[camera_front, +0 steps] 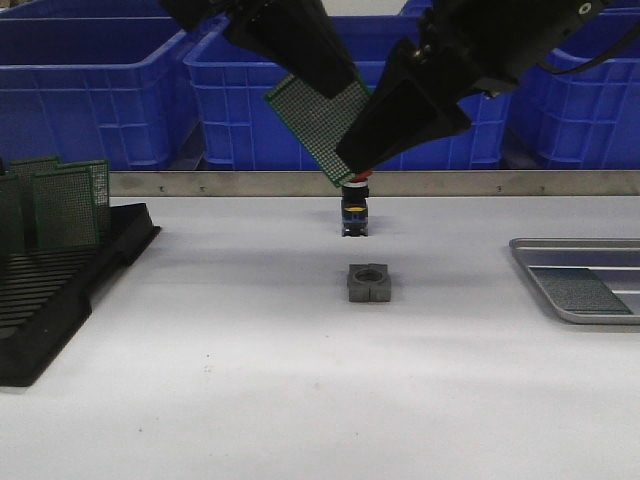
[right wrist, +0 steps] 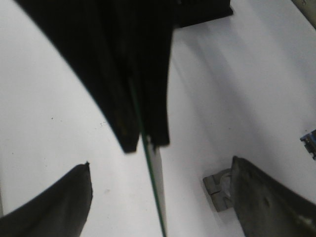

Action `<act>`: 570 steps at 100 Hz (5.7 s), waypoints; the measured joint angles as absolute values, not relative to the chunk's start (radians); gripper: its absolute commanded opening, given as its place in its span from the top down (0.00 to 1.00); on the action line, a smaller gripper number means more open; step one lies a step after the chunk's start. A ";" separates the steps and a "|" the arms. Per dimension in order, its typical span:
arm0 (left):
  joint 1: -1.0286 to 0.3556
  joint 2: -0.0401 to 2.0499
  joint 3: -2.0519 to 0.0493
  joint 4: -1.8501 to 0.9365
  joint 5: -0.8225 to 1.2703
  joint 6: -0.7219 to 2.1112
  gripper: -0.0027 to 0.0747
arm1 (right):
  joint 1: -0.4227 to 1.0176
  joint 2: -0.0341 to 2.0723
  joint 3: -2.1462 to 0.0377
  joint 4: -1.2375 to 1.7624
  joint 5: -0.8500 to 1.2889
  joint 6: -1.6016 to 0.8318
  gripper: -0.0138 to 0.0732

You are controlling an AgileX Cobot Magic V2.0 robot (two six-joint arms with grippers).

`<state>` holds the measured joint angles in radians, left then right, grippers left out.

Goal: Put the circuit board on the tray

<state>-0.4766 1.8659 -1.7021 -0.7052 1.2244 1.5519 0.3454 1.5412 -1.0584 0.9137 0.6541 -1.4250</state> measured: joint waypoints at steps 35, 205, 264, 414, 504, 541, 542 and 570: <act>-0.495 1.866 -1.702 -0.724 1.218 1.559 0.99 | 0.353 1.549 -1.058 0.916 0.652 -1.430 0.98; -0.369 1.866 -1.726 -0.670 1.224 1.447 0.71 | -0.167 1.747 -1.061 0.738 0.586 -1.041 0.23; -0.155 1.748 -1.793 -0.605 1.239 1.014 0.99 | -0.177 1.356 -1.002 0.822 0.604 -1.095 0.97; -0.119 0.075 -0.312 -0.805 0.331 0.990 0.99 | -0.016 0.193 -0.282 1.094 0.393 -1.244 0.97; -0.118 0.054 -0.267 -0.668 0.256 0.824 0.99 | -0.016 0.193 -0.282 1.094 0.393 -1.244 0.97; -0.118 -0.006 -0.005 -0.029 0.146 0.000 0.99 | -0.016 0.193 -0.282 1.094 0.410 -1.244 0.97; -0.118 -0.006 -0.001 -0.026 0.146 -0.013 0.99 | -0.016 0.193 -0.282 1.094 0.412 -1.244 0.97; -0.118 -0.006 0.000 0.005 0.128 -0.060 0.99 | -0.016 0.193 -0.282 1.096 0.431 -1.244 0.97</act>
